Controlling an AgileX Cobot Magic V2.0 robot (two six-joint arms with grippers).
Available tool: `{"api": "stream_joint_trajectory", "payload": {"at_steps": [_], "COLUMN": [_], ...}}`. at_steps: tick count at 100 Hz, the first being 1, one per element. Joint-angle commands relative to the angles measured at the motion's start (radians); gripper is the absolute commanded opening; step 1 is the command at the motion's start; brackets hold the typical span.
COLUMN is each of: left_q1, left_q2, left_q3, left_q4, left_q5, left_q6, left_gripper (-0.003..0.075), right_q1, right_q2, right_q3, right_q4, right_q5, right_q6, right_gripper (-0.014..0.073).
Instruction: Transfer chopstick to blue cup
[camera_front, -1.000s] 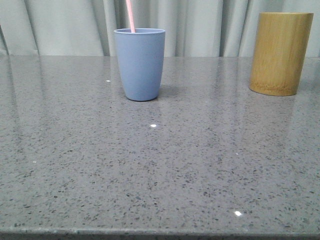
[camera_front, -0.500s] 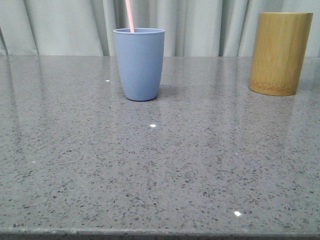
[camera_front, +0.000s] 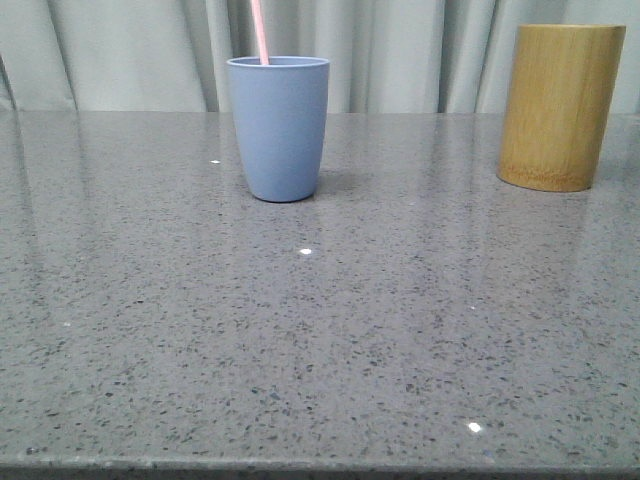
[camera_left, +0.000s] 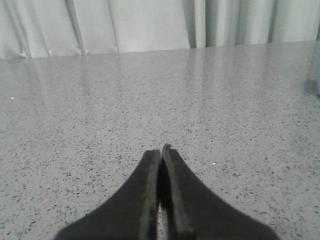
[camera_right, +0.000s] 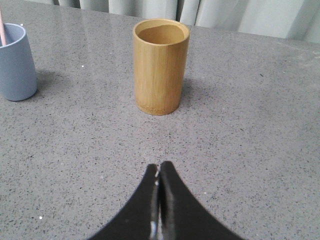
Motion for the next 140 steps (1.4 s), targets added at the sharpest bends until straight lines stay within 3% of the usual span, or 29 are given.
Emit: {"api": "stream_joint_trajectory", "payload": {"at_steps": [1, 21, 40, 50, 68, 98, 140], "left_q1": [0.003, 0.003, 0.003, 0.003, 0.003, 0.003, 0.003], "left_q2": [-0.034, -0.034, -0.034, -0.034, -0.034, -0.034, -0.034], "left_q3": [0.011, 0.011, 0.011, 0.011, 0.011, 0.011, 0.011], "left_q4": [0.003, 0.003, 0.003, 0.003, 0.003, 0.003, 0.003], "left_q5": [-0.087, -0.087, -0.087, -0.087, -0.087, -0.086, -0.086], "left_q6": [-0.002, -0.002, -0.002, -0.002, -0.002, -0.002, -0.002], "left_gripper": [-0.0019, -0.0019, -0.0019, -0.0019, -0.0019, -0.0019, -0.0019], "right_q1": [-0.006, -0.006, -0.008, -0.026, -0.069, -0.071, -0.071], "right_q2": [0.007, -0.035, -0.143, -0.228, -0.373, -0.365, -0.365], "right_q3": [-0.017, 0.094, 0.324, 0.43, 0.557, 0.674, 0.674], "right_q4": [-0.024, -0.078, -0.106, -0.106, -0.101, -0.097, -0.097], "right_q5": [-0.081, -0.28, -0.572, -0.656, -0.676, -0.774, -0.755], "right_q6": [-0.006, -0.006, -0.006, -0.006, 0.021, 0.032, 0.032], "right_gripper": [-0.0067, -0.0067, -0.0067, -0.0067, -0.0067, -0.0067, -0.0067]}}
